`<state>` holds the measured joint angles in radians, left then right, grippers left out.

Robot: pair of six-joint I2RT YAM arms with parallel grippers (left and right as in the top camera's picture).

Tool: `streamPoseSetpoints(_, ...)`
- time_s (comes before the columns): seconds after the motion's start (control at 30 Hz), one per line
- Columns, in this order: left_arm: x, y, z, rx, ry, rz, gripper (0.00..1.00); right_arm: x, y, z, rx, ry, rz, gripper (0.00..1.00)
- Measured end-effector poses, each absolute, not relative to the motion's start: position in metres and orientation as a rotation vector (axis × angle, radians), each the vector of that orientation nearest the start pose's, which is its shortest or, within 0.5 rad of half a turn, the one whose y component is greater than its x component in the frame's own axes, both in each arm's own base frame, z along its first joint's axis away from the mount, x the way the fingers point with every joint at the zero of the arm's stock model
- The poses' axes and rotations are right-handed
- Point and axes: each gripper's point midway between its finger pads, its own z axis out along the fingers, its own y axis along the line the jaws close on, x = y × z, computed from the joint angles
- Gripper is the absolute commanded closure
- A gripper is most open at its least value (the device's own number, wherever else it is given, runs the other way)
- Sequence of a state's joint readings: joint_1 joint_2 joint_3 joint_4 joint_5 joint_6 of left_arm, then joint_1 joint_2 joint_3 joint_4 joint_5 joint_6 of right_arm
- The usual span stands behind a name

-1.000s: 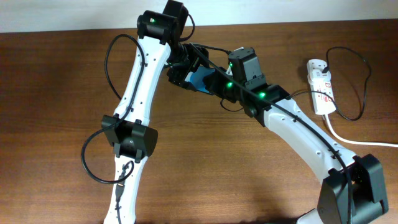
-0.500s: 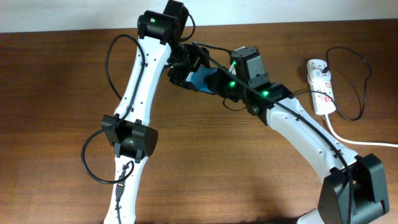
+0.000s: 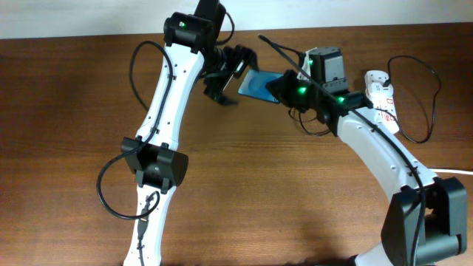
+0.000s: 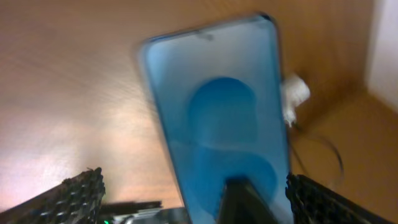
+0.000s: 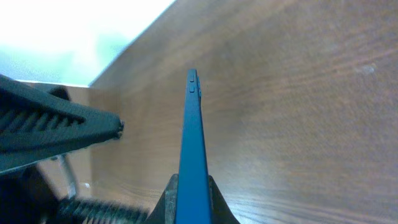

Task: Plug charger to phone and switch on socket

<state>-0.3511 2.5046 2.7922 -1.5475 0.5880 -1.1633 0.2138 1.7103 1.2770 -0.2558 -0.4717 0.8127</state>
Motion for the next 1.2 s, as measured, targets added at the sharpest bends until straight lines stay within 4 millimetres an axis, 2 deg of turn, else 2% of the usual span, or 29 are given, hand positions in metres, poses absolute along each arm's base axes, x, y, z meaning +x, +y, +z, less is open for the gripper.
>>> streamPoseSetpoints(0.1,0.468,-0.287,0.213,-0.701,2.889,-1.281,0.01,0.470,0.159,0.203,0.476,2.250,1.135,0.96)
streamPoseSetpoints(0.17,0.473,-0.291,0.224,-0.538,2.847,-1.380,0.01,0.486,0.143,0.225,0.525,2.135,1.206,0.96)
streamPoseSetpoints(0.3,0.484,-0.282,0.237,-0.425,2.774,-1.478,0.01,0.503,0.133,0.257,0.696,1.969,1.357,0.96)
streamPoseSetpoints(0.37,0.492,-0.276,0.244,-0.386,2.720,-1.525,0.01,0.504,0.135,0.260,0.830,1.941,1.430,0.96)
streamPoseSetpoints(0.47,0.505,-0.269,0.258,-0.341,2.638,-1.603,0.01,0.505,0.143,0.259,1.074,1.888,1.533,0.96)
streamPoseSetpoints(0.53,0.514,-0.266,0.268,-0.325,2.579,-1.646,0.05,0.504,0.154,0.260,1.214,1.847,1.597,0.96)
streamPoseSetpoints(0.63,0.520,-0.266,0.277,-0.326,2.537,-1.686,0.14,0.506,0.170,0.273,1.239,1.776,1.672,0.96)
streamPoseSetpoints(0.67,0.521,-0.266,0.278,-0.332,2.532,-1.695,0.21,0.506,0.176,0.278,1.239,1.754,1.700,0.96)
streamPoseSetpoints(0.73,0.521,-0.267,0.281,-0.346,2.527,-1.712,0.40,0.505,0.187,0.284,1.247,1.731,1.737,0.96)
streamPoseSetpoints(0.77,0.522,-0.268,0.281,-0.359,2.528,-1.721,0.44,0.504,0.190,0.284,1.257,1.730,1.745,0.96)
streamPoseSetpoints(0.83,0.522,-0.269,0.283,-0.382,2.525,-1.736,0.47,0.501,0.199,0.283,1.288,1.730,1.759,0.96)
streamPoseSetpoints(1.0,0.526,-0.271,0.289,-0.416,2.504,-1.761,0.55,0.500,0.204,0.281,1.318,1.725,1.762,0.96)
streamPoseSetpoints(1.2,0.526,-0.271,0.289,-0.455,2.510,-1.771,0.74,0.499,0.207,0.281,1.334,1.716,1.766,0.96)
